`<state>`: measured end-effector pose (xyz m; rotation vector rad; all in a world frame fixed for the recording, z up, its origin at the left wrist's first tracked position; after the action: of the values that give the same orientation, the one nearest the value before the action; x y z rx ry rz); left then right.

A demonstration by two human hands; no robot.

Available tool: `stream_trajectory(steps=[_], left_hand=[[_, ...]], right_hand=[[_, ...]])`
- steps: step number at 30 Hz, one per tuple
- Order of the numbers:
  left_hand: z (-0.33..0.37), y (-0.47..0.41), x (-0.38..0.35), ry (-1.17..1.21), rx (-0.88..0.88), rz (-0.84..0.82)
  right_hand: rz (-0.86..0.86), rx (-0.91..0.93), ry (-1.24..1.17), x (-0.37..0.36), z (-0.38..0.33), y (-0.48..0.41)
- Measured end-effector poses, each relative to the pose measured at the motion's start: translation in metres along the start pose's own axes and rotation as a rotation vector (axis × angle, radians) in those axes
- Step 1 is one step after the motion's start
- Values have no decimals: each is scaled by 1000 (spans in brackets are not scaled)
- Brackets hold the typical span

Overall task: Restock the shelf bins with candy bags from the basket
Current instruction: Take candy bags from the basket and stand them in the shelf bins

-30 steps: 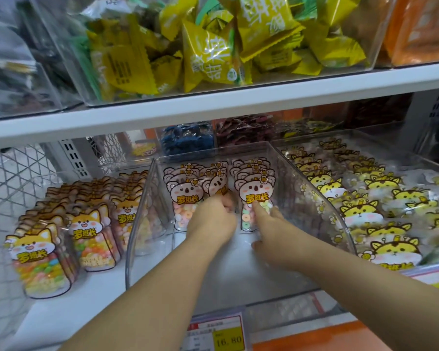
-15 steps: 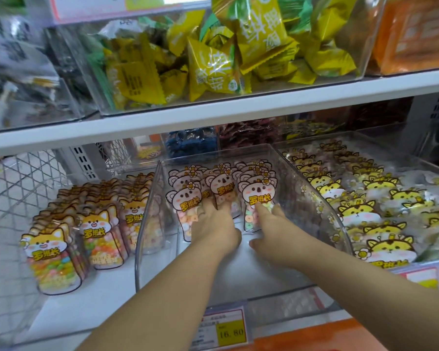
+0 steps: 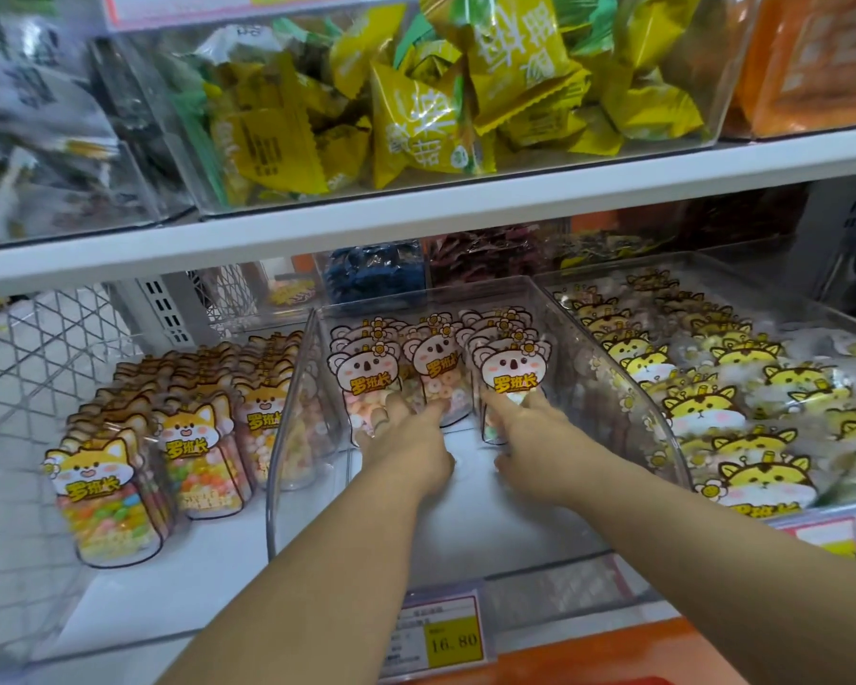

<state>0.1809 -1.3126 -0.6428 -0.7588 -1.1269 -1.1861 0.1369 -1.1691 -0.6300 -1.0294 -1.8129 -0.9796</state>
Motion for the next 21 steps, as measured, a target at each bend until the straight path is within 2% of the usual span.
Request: stream_trajectory(steps=[10,17,21], left_hand=[[5,6,12,-15,7,48],[-1,10,17,20,36,140],[2,20,24,148,-13,158]], right_hand=[[12,17,36,0,3,0],[73,65,28,5,0,4],[103,125,-49,13,-1,12]])
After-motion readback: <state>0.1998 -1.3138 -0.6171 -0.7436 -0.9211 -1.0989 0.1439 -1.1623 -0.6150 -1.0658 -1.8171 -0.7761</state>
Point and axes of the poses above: each hand's wrist, its own y-axis away from the middle knuckle, its own x-axis out of the back of the hand, z = x × y, the point moved 2 cm from there along -y, towards the middle knuckle, and after that the axes turned 14 degrees about -x, right-handed, at the moved point
